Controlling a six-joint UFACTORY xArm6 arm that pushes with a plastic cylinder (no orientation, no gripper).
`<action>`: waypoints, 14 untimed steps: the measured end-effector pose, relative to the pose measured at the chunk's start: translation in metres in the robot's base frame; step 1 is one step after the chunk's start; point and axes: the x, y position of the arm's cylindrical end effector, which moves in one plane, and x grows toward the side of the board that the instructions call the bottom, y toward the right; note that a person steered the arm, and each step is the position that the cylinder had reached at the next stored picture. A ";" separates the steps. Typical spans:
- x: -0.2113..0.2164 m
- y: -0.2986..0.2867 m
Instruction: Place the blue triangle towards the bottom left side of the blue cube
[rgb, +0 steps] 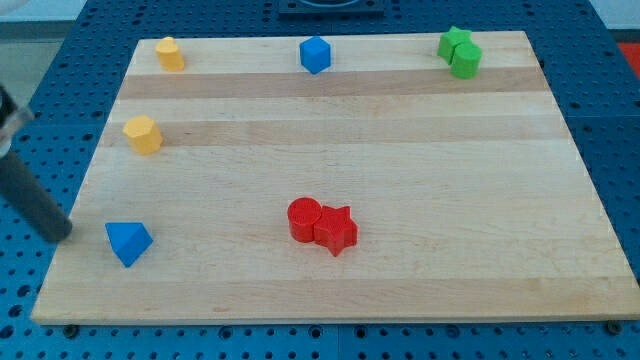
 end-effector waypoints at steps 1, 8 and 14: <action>0.049 0.030; -0.123 0.141; -0.259 0.205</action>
